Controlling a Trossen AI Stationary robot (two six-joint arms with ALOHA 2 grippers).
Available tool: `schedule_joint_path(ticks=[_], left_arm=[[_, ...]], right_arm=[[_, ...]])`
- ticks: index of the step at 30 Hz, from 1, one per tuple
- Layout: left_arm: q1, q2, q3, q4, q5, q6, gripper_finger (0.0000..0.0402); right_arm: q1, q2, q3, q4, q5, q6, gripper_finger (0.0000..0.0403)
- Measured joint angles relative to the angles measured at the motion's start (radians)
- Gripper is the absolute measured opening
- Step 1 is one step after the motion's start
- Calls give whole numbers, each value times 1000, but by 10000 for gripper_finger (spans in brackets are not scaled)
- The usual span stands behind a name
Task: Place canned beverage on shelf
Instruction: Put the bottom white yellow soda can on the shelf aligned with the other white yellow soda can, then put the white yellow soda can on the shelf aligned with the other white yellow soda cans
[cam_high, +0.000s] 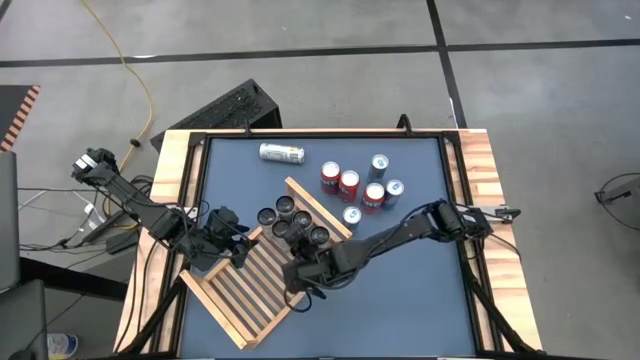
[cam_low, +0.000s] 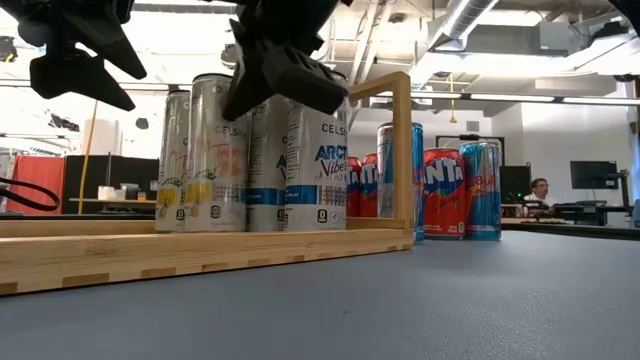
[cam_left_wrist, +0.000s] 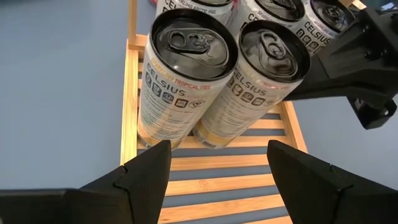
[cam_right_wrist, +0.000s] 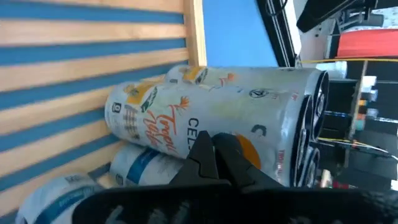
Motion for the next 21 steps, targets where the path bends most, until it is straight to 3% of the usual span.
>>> schedule_joint_path(ticks=[14, 21], left_arm=[[0, 0, 0, -4, -1, 10, 253], [0, 0, 0, 9, 2, 9, 253]], right_arm=[[33, -7, 0, 3, -1, -38, 0], [60, -103, 59, -31, -2, -53, 0]])
